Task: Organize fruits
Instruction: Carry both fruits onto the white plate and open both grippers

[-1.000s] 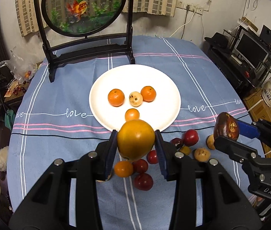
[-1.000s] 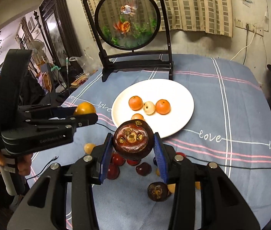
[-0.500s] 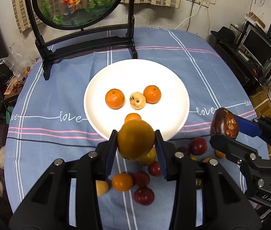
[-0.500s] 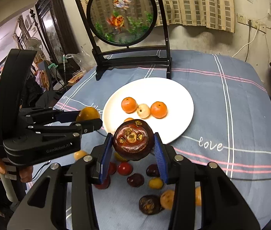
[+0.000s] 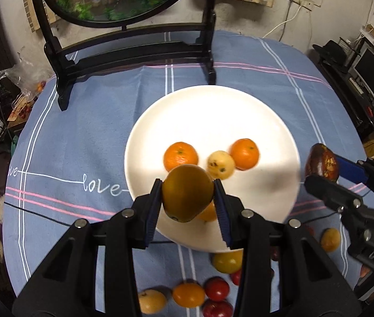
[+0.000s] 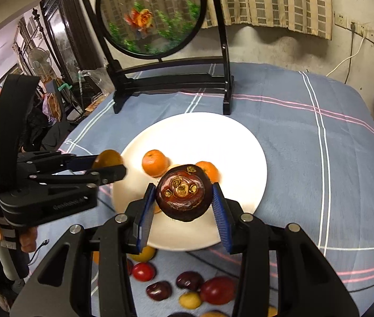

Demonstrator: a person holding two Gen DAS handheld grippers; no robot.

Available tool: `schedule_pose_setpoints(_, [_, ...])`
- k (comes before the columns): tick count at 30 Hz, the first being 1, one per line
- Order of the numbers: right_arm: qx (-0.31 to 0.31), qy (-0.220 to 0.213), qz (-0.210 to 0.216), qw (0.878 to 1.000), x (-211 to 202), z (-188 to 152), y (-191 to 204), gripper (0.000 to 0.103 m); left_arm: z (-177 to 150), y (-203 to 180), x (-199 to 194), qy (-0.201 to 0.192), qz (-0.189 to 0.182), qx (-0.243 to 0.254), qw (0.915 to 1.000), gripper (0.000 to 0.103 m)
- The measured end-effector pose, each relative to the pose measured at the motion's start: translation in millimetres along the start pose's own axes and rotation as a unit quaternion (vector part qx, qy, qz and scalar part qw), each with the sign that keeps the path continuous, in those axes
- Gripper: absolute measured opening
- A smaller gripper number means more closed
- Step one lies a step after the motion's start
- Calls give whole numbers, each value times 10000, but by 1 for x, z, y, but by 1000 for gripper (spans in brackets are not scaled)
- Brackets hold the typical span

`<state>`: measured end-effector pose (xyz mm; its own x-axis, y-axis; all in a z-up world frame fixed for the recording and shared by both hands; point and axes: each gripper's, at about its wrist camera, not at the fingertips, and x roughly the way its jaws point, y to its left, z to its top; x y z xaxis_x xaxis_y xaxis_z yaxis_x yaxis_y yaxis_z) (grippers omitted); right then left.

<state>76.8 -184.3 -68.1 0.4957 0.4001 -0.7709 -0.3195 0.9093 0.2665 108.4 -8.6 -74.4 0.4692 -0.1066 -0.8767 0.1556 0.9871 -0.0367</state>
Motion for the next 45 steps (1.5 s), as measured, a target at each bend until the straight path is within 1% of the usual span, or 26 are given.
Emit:
schedule_pose_setpoints(2, [30,42,-11,10000,9,6,-5,43,5,1,9,56,0,-21,10000,39])
schedule_pose_setpoints(5, [96,21,5,10000,17,14,-9,43,12,-1,15,39,-39,-22,10000,39])
schedule_pose_setpoints(9, [101,78,14,9999,25,15,-11,43,13,-7,19,53,-93,39,9999,39])
schedule_pose_setpoints(14, [345,211,-33,9992,44,25,-24,43,28,-13,34,166,-91,60,9998,39])
schedule_pose_setpoints(18, [441,314,-123,9985,57,28,-29,43,36,-19,43,193,14,167,9997,39])
schedule_pose_setpoints(24, [625,313,-157,9974,65,35,-36,43,45,-22,57,181,164,225,9994,39])
schedule_pose_setpoints(27, [770,460,-213,9957,80,41,-42,43,49,-21,70,227,380,193,9988,39])
schedule_pose_setpoints(30, [1003,630,-284,9926,96,42,-51,43,51,-21,76,199,434,156,9987,40])
schedule_pose_setpoints(32, [1151,832,-248,9896,105,43,-54,43,52,-22,78,169,504,191,9984,45])
schedule_pose_setpoints(33, [1188,899,-328,9883,108,43,-55,43,52,-22,79,159,545,202,9982,46])
schedule_pose_setpoints(36, [1166,916,-422,9880,106,44,-56,46,53,-18,78,119,541,166,9983,51])
schedule_pose_setpoints(37, [1153,893,-426,9884,104,45,-56,48,54,-16,77,103,528,113,9985,56])
schedule_pose_setpoints(38, [1150,862,-444,9886,102,46,-56,51,55,-14,75,78,540,50,9985,63])
schedule_pose_setpoints(39, [1161,809,-467,9888,97,48,-57,56,56,-11,73,52,549,-16,9985,66])
schedule_pose_setpoints(40, [1175,762,-454,9891,93,49,-58,60,57,-8,70,40,506,-81,9987,68])
schedule_pose_setpoints(45, [1129,534,-321,9917,66,58,-49,61,59,-6,50,-119,502,-20,9987,68])
